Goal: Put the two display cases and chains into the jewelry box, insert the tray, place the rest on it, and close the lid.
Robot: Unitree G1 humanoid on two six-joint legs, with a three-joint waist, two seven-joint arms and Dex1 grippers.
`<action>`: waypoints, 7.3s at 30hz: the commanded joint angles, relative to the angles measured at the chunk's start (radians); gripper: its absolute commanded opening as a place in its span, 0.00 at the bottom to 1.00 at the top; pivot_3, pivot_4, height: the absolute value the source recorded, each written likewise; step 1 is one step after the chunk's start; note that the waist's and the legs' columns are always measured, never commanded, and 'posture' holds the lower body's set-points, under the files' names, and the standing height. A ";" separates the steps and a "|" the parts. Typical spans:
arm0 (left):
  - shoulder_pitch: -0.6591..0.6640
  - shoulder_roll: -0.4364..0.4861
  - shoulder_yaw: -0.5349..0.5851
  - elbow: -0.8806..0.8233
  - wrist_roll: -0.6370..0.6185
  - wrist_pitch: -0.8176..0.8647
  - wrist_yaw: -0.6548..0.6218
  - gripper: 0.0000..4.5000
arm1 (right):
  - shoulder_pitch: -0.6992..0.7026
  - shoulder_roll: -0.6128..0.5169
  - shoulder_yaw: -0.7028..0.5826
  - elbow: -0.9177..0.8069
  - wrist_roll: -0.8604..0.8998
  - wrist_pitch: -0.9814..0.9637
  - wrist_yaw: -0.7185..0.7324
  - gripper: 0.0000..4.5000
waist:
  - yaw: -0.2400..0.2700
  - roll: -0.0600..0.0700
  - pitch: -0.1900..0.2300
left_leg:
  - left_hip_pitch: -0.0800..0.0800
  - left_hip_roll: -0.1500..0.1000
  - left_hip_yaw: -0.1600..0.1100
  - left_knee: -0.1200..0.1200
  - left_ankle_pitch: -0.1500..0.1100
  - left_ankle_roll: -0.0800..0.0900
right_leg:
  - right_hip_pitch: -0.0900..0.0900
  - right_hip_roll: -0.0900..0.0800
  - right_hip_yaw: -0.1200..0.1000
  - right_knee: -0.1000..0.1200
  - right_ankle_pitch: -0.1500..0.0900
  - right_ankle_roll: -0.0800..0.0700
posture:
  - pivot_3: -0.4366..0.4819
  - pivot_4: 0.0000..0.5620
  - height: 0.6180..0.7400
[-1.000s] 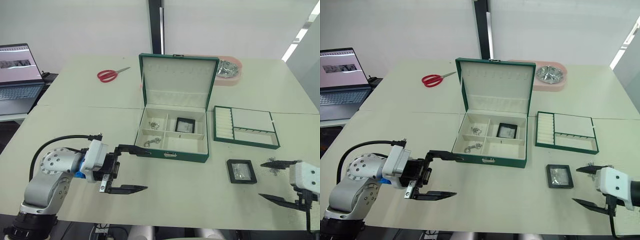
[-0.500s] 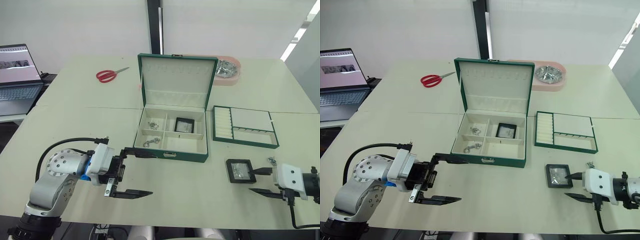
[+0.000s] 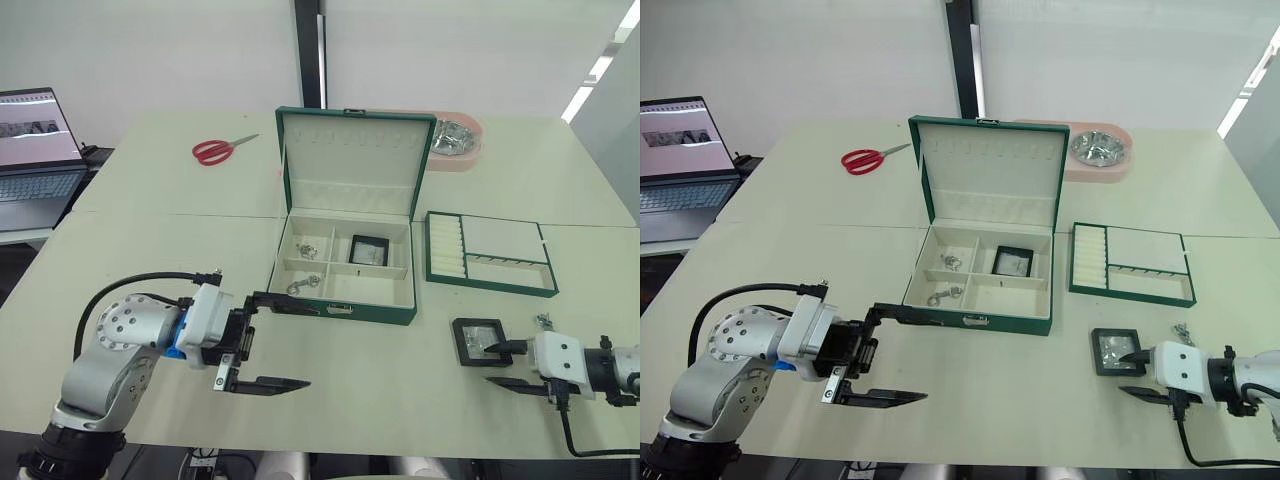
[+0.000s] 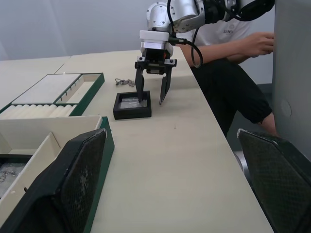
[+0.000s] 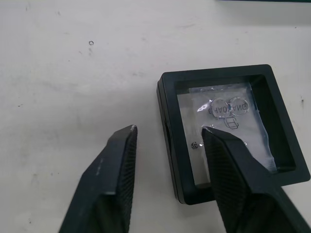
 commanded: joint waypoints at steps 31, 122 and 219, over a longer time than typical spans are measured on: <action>0.119 0.033 0.134 -0.122 -0.051 0.105 0.165 1.00 | -0.164 -0.187 -0.145 -0.436 0.287 0.606 -0.040 0.01 | 0.000 0.000 0.000 | 0.000 0.000 -0.001 0.000 -0.001 0.001 | 0.000 0.000 0.001 0.000 0.000 0.000 | 0.48 0.27 1.00; -0.021 0.024 0.141 0.009 0.020 0.092 0.234 1.00 | -1.115 0.262 0.607 -0.027 0.127 0.993 -0.027 0.67 | -0.007 -0.001 0.001 | -0.004 0.000 0.000 0.000 -0.001 0.001 | -0.007 0.000 0.002 0.002 0.000 0.000 | 0.48 0.27 1.00; -0.195 0.014 0.090 0.005 -0.106 0.260 0.218 1.00 | -0.214 -0.113 -0.189 0.055 0.158 0.399 -0.139 1.00 | -0.003 -0.003 -0.002 | -0.002 0.000 0.005 -0.001 0.001 -0.001 | -0.004 0.002 0.010 0.000 0.000 0.001 | 0.48 0.27 1.00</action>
